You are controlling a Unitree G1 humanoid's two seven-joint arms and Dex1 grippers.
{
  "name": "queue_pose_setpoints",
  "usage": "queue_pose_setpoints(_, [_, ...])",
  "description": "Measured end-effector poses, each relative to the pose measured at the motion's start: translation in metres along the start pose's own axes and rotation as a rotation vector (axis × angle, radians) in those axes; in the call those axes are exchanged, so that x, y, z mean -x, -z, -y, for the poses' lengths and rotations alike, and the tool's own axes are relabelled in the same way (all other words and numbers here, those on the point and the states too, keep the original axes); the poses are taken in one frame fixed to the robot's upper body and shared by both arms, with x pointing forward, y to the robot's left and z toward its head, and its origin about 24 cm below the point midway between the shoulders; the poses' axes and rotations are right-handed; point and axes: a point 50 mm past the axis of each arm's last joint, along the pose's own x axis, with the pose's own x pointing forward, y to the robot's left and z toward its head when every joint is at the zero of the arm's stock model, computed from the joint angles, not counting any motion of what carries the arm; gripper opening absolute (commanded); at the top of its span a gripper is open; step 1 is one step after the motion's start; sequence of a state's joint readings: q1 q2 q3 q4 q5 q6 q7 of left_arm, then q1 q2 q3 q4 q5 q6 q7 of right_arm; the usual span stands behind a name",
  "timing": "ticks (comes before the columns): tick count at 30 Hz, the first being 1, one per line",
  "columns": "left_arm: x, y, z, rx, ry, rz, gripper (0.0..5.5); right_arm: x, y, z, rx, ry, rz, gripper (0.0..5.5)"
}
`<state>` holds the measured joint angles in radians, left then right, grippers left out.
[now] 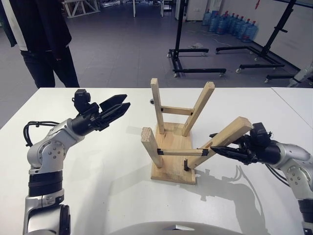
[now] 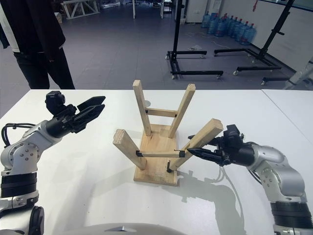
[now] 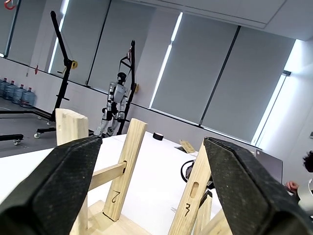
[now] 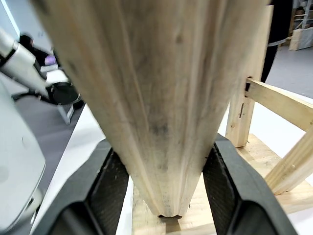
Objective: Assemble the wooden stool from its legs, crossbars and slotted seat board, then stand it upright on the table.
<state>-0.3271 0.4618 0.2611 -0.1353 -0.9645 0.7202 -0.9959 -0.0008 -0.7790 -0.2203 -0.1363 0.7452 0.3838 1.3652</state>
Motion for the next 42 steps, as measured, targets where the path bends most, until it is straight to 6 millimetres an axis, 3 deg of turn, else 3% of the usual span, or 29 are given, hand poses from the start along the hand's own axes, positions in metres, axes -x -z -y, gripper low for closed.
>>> queue_pose_setpoints(5, [-0.005, 0.004, 0.0, 0.009, 0.016, -0.022, 3.81, -0.012, -0.003, 0.004, 0.053, -0.081, -0.121, 2.05])
queue_pose_setpoints(19, [-0.013, 0.007, 0.001, -0.014, 0.027, -0.026, 3.81, -0.023, -0.002, 0.004, 0.17, -0.1, -0.127, 2.05])
queue_pose_setpoints(32, [-0.024, 0.025, 0.002, 0.011, 0.051, -0.075, 3.81, -0.032, -0.001, 0.006, 0.189, -0.115, -0.151, 2.05])
queue_pose_setpoints(42, [-0.026, 0.027, 0.001, -0.005, 0.056, -0.055, 3.81, -0.034, -0.002, 0.007, 0.219, -0.132, -0.175, 2.05])
